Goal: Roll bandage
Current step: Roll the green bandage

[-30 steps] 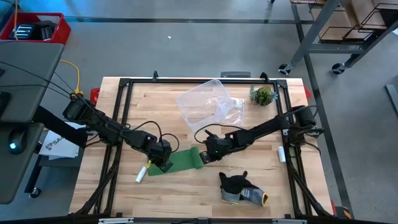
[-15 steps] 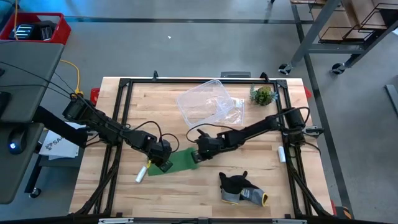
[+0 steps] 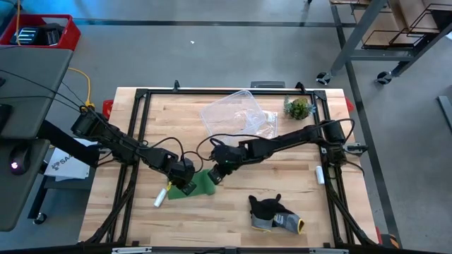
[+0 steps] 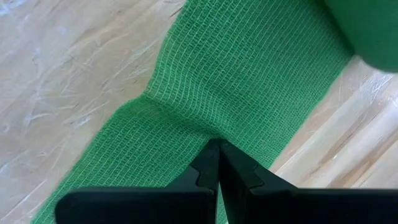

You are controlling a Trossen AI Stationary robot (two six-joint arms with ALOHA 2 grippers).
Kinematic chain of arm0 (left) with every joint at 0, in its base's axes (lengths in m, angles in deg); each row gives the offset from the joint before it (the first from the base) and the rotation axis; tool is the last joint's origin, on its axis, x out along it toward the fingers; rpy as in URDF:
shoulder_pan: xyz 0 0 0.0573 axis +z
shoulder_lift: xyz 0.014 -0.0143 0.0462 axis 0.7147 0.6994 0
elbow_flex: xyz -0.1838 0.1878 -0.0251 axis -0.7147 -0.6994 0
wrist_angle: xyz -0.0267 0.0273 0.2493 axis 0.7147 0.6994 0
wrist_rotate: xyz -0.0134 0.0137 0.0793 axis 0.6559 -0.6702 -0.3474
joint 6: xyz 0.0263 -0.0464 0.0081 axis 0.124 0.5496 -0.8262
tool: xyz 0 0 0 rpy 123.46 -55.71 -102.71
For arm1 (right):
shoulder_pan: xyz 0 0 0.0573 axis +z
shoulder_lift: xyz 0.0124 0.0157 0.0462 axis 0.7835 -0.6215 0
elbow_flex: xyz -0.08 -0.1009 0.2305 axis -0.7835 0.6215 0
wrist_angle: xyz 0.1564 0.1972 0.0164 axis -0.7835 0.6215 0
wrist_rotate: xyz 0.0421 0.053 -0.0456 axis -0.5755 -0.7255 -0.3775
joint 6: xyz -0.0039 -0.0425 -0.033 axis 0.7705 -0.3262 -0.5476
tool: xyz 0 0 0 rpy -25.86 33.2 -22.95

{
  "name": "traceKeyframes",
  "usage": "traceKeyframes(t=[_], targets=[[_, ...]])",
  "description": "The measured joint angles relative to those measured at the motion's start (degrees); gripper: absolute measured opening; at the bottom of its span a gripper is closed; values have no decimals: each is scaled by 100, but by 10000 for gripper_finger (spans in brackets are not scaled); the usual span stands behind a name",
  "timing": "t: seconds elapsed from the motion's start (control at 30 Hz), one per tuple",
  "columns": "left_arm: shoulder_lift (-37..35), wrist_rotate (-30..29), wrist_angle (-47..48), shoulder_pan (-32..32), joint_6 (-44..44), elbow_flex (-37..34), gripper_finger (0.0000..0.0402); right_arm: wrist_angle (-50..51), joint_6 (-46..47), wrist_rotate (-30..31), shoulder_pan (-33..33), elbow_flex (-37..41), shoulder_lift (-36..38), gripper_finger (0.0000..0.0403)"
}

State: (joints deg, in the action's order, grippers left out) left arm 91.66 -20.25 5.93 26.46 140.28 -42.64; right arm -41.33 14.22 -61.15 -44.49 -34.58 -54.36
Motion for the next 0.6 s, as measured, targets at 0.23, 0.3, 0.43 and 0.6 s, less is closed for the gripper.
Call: traceKeyframes(t=[0.23, 0.3, 0.43, 0.6], targets=[[0, 10, -4, 7, -2, 0, 1, 943, -657, 79, -160, -204, 246, 0], [0, -21, -26, 7, -54, 0, 1, 1118, -662, 48, -222, -92, 413, 0], [-2, -48, -1, 35, -135, 2, 1, 1330, -804, 37, -323, 207, 652, 0], [-150, -138, 200, 38, -147, -4, 1, 1287, -853, -75, -378, 588, 946, 0]])
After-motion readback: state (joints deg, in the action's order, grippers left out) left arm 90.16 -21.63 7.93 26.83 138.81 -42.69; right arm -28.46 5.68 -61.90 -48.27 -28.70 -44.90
